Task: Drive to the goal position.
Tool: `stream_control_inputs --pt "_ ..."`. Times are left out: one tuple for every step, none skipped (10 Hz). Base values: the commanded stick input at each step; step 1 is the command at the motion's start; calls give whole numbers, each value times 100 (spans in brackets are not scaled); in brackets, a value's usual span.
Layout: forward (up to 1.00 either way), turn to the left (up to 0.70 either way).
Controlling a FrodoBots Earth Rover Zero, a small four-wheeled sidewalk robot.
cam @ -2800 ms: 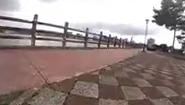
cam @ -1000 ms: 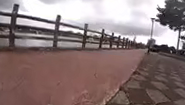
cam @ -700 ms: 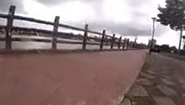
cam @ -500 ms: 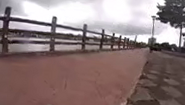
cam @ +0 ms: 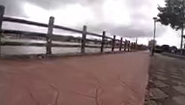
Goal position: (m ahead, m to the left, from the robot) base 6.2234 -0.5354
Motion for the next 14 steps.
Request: stream_control_inputs --pt "70 0" --pt "70 0" --pt "70 0" --pt "70 0" --pt "70 0" --pt "70 0" --pt "70 0" --pt "70 0" --pt "70 0" --pt "70 0" --pt "70 0" --pt "70 0" --pt "70 -11" --pt "70 -27"
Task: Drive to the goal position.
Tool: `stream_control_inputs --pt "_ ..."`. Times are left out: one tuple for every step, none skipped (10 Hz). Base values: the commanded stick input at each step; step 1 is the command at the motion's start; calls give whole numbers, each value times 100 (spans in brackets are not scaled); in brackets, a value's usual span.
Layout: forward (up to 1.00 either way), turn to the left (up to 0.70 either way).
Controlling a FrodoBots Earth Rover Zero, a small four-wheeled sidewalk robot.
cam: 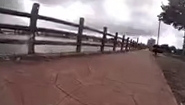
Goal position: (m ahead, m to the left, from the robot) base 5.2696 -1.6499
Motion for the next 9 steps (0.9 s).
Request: stream_control_inputs --pt "70 -27" --pt "70 -27" --pt "70 -27" --pt "70 -27" --pt "70 -27" --pt "70 -24" --pt "70 -3" --pt "70 0" --pt "70 0"
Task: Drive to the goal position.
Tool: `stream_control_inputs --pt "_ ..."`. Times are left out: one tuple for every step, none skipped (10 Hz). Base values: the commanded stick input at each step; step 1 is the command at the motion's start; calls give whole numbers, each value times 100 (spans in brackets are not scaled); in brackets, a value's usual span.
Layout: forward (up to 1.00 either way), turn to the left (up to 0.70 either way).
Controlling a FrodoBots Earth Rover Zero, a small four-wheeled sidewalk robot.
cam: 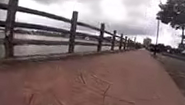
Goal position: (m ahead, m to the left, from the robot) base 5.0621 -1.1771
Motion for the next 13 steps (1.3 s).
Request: stream_control_inputs --pt "70 0" --pt "70 0" --pt "70 0" --pt "70 0" --pt "70 0" --pt "70 0" --pt "70 0" --pt "70 0" --pt "70 0" --pt "70 0" --pt "70 0" --pt "70 0" --pt "70 -27"
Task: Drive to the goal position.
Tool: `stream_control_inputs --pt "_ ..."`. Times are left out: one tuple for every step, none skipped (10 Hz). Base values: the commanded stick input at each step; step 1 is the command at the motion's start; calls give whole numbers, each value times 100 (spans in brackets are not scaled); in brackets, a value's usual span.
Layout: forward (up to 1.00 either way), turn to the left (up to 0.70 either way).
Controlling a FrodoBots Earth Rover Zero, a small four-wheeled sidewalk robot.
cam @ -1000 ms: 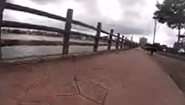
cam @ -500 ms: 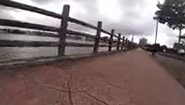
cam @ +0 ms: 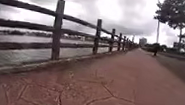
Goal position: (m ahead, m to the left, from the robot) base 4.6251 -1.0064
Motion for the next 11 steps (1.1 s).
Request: stream_control_inputs --pt "70 -27" --pt "70 -27" --pt "70 -27" --pt "70 -27" --pt "70 -27" --pt "70 -27" --pt "70 -27" --pt "70 -9" --pt "70 0" --pt "70 -13" --pt "70 -27"
